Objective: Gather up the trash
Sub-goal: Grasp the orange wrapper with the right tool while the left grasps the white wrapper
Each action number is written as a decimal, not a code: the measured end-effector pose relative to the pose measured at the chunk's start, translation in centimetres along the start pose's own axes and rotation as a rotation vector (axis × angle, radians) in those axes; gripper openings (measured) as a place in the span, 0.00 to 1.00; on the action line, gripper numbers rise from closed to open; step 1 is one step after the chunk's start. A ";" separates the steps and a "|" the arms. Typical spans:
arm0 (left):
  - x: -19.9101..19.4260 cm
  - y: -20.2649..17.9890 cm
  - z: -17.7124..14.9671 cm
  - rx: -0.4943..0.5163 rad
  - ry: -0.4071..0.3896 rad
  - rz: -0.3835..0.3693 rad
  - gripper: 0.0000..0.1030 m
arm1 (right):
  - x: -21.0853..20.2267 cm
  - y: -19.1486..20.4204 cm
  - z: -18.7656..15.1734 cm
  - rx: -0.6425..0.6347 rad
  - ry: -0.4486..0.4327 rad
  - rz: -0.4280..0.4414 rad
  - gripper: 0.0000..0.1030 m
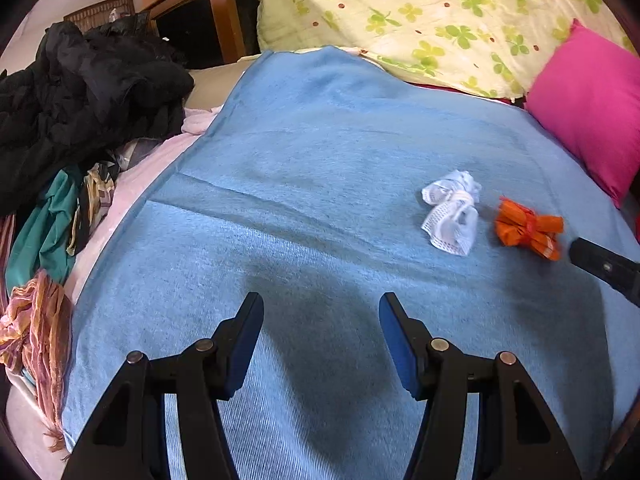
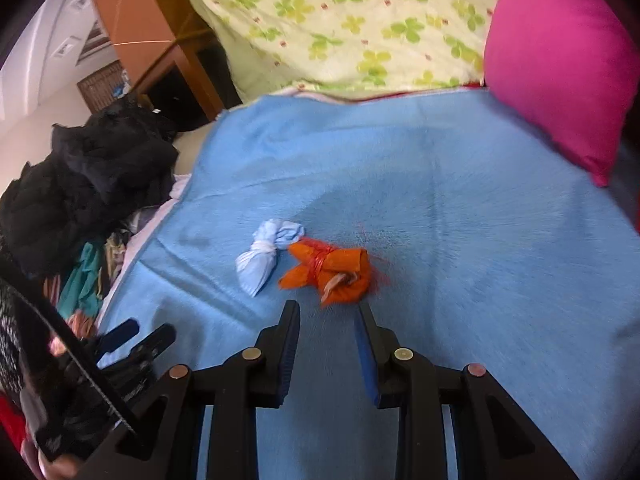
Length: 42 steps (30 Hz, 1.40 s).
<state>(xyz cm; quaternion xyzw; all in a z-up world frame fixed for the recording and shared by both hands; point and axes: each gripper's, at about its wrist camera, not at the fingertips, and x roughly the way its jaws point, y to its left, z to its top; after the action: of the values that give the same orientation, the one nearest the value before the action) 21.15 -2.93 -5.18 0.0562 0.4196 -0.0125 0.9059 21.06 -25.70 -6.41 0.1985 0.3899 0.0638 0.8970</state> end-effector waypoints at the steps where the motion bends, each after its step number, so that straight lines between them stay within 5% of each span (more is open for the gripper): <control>1: 0.1 0.0 0.2 -0.003 0.001 -0.004 0.59 | 0.8 -0.4 0.4 0.021 0.001 0.004 0.30; 3: 0.4 0.1 0.7 -0.006 -0.001 -0.003 0.59 | 2.0 -1.3 1.2 0.068 0.011 0.023 0.36; 5: 0.8 0.1 1.1 -0.005 -0.007 -0.005 0.59 | 3.3 -2.2 1.7 0.120 0.019 0.044 0.65; 6: 0.9 0.0 1.4 0.000 -0.014 -0.009 0.59 | 3.6 -2.3 1.8 0.130 0.010 0.052 0.65; 12: 1.9 -1.2 2.8 0.034 -0.045 -0.049 0.59 | 4.9 -1.6 2.3 0.110 -0.004 0.044 0.64; 13: 2.1 -1.5 3.0 0.036 -0.045 -0.067 0.59 | 4.9 -1.3 2.2 0.092 -0.011 0.040 0.58; 14: 2.2 -1.7 3.3 0.037 -0.046 -0.089 0.59 | 5.0 -1.2 2.2 0.076 -0.012 0.045 0.41; 24: 4.1 -4.7 5.7 0.030 -0.032 -0.231 0.59 | 2.8 -1.7 1.7 0.037 -0.028 0.022 0.38; 42: 6.4 -8.3 5.9 0.016 0.075 -0.357 0.59 | -3.2 -4.8 1.0 0.105 -0.108 -0.034 0.38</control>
<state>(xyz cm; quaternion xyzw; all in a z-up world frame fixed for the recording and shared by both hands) 29.18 -11.69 -7.04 -0.0115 0.4562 -0.1741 0.8726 19.40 -31.27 -5.58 0.2420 0.3472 0.0174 0.9059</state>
